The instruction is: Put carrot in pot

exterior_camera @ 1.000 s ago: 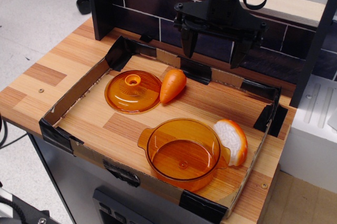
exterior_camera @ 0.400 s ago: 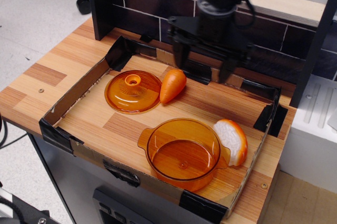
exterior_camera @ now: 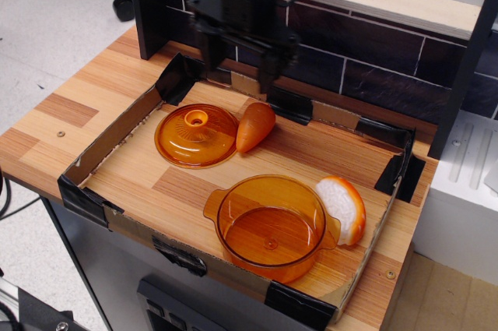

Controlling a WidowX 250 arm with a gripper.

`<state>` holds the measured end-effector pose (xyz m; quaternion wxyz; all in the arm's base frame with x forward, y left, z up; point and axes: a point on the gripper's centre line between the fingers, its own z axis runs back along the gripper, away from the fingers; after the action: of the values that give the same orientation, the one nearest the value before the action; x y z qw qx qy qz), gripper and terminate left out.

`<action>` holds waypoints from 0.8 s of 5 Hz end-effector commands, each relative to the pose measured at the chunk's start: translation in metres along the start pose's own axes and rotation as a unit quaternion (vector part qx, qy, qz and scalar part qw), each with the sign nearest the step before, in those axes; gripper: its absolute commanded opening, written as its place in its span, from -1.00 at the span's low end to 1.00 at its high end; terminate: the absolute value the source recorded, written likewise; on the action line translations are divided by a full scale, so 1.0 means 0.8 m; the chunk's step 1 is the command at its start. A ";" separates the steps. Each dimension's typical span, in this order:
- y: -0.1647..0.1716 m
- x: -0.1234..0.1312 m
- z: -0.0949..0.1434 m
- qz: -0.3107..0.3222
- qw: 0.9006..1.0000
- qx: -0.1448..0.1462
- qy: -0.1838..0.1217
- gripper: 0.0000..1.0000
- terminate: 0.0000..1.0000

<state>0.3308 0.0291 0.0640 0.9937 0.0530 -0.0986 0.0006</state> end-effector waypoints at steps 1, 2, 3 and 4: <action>-0.004 0.006 -0.016 -0.026 0.999 -0.042 0.021 1.00 -1.00; -0.008 0.009 -0.007 -0.033 0.997 -0.072 0.019 1.00 -1.00; -0.009 0.014 -0.003 -0.024 0.996 -0.081 0.021 1.00 -1.00; -0.013 0.016 -0.021 -0.014 0.998 -0.050 0.032 1.00 -1.00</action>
<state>0.3358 0.0206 0.0340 0.9992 0.0010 -0.0361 -0.0147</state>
